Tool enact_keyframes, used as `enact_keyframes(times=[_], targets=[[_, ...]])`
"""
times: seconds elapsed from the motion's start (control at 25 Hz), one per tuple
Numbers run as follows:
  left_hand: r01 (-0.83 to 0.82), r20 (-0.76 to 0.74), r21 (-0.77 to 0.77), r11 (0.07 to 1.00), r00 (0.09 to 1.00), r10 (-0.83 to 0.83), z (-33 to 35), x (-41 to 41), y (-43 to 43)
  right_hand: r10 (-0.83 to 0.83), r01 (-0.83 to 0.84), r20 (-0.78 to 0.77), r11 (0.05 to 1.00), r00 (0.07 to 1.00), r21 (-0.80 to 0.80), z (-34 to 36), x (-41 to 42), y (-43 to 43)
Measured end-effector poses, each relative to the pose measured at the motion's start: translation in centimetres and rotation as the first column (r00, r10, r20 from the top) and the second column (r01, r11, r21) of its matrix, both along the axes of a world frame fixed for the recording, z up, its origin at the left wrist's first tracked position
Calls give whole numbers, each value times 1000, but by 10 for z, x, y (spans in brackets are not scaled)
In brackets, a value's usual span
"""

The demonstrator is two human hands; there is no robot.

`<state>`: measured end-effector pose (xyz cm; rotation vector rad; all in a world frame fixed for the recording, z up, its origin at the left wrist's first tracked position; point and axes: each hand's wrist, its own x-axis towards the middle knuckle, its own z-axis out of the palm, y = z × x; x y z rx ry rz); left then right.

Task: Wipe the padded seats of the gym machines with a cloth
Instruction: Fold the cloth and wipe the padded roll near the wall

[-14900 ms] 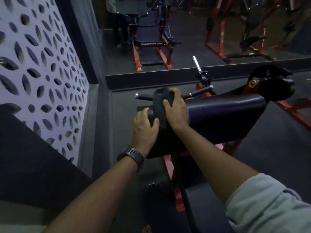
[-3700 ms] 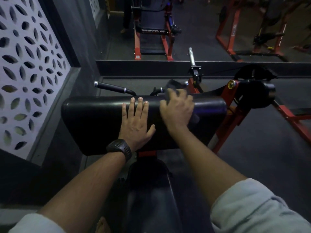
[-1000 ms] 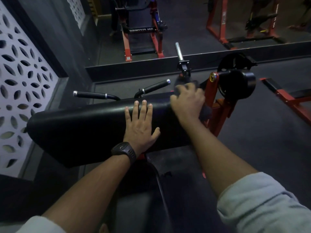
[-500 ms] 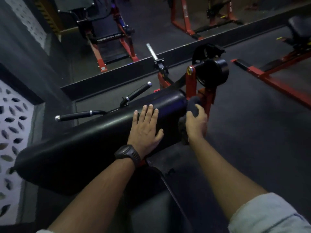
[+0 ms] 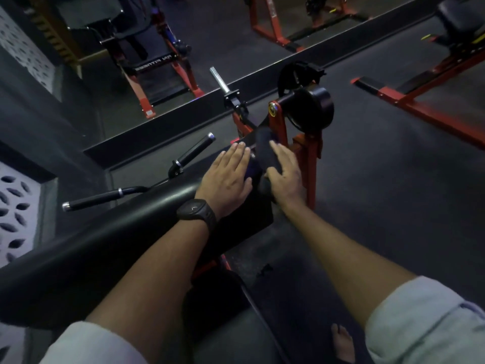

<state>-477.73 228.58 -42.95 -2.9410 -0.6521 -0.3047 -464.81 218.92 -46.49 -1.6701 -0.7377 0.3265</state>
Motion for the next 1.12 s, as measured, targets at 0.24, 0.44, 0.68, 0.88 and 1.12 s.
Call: enact_keyframes(times=[0.24,0.44,0.68,0.88,1.12], targets=[[-104,-92,179,978,988,122,-15,17,0,225,-225,2,973,974,50,-31,6,-10],[-98,-103,323,941,985,138,-19,19,-1,368,-352,-41,912,929,209,-21,39,26],[-92,-84,382,919,987,134,-23,18,-1,351,-341,-56,930,935,139,-65,14,-23],[-94,-78,407,909,988,137,-27,18,0,361,-343,-81,923,929,176,-64,28,2],[-99,-59,423,900,989,136,-29,17,0,337,-287,-260,934,905,211,-54,25,15]])
